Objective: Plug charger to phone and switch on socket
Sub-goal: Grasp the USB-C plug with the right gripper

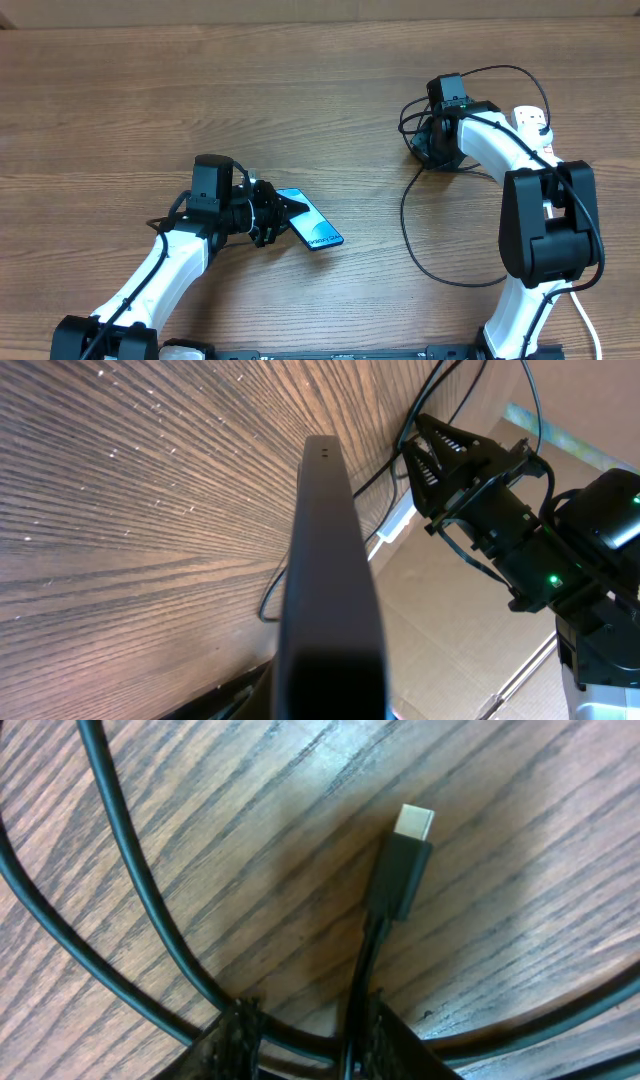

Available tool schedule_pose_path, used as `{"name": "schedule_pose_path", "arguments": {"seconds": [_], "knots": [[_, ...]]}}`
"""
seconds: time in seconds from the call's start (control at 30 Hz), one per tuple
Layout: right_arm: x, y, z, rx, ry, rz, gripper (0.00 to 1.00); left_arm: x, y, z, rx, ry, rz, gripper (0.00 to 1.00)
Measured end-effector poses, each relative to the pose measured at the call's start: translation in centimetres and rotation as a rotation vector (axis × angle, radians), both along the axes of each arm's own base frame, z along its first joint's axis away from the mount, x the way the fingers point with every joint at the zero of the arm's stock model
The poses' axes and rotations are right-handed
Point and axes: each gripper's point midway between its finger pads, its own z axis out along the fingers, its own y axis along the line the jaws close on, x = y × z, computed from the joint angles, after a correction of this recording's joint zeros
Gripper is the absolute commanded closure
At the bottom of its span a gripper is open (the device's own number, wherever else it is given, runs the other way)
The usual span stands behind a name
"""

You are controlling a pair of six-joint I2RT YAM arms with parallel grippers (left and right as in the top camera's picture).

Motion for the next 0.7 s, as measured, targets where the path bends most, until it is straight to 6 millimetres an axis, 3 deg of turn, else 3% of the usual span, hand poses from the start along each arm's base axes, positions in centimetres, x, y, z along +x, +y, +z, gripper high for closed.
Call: {"name": "schedule_pose_path", "arguments": {"seconds": [0.43,0.53,0.7], "knots": [[-0.04,0.29,-0.01,0.031,0.002,-0.059,0.75,0.0,0.0,0.0,0.0,0.0,0.0,0.94],[-0.11,0.26,-0.02,0.034,0.005,-0.085,0.86,0.0,0.0,0.0,0.0,0.0,0.0,0.94],[-0.34,0.15,0.0,0.037,0.014,-0.138,0.92,0.0,0.0,0.0,0.0,0.0,0.0,0.94]]}}
